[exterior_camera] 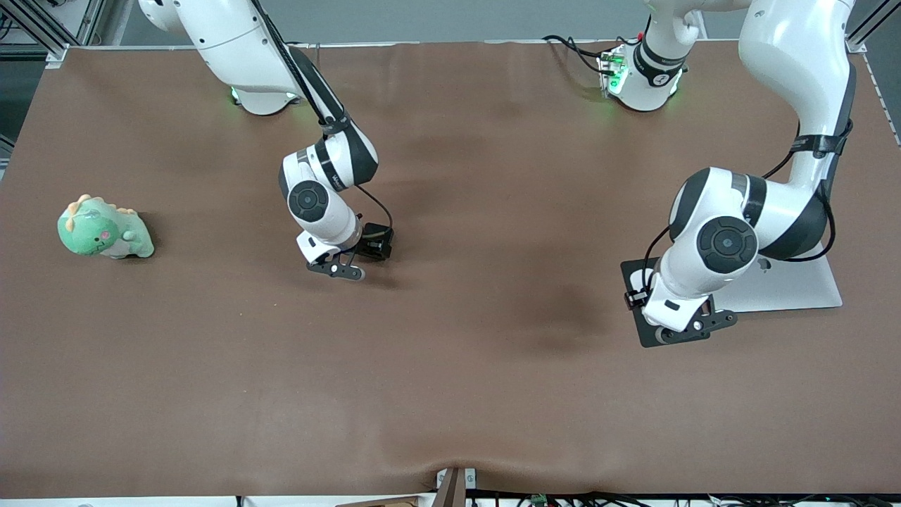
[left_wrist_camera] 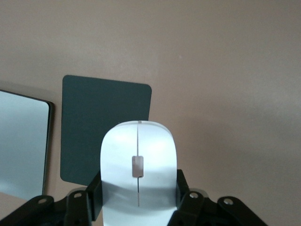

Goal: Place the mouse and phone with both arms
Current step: 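Carry the mouse toward the mouse pad while the right gripper grasps the phone, then lower the mouse onto the mouse pad while the right gripper lifts the phone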

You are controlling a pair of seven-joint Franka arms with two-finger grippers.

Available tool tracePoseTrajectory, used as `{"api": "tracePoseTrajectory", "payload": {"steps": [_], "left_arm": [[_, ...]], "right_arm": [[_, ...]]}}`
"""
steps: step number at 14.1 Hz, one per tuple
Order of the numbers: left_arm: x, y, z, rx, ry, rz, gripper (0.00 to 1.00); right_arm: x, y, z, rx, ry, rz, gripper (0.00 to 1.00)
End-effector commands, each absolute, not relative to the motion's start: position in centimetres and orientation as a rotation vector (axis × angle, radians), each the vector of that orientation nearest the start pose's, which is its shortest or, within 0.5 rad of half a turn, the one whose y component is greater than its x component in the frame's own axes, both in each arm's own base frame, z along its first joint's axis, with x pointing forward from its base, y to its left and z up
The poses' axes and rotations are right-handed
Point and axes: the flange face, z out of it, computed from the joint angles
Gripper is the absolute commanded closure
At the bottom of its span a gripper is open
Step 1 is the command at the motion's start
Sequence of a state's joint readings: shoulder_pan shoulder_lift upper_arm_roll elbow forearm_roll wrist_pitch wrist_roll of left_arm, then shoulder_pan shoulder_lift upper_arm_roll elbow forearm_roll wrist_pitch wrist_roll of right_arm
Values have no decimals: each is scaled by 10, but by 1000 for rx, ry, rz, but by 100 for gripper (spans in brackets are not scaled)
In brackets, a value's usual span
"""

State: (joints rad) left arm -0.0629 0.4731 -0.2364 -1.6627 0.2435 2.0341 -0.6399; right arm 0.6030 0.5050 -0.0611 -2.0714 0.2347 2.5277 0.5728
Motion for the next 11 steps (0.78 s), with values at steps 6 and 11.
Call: {"api": "tracePoseTrajectory", "payload": {"steps": [6, 11], "left_arm": [[612, -100, 269, -3073, -90, -4, 100], [599, -58, 234, -3099, 44, -21, 100]], "right_arm": [[498, 294, 185, -3040, 382, 149, 0], [498, 301, 189, -3006, 432, 159, 0]]}}
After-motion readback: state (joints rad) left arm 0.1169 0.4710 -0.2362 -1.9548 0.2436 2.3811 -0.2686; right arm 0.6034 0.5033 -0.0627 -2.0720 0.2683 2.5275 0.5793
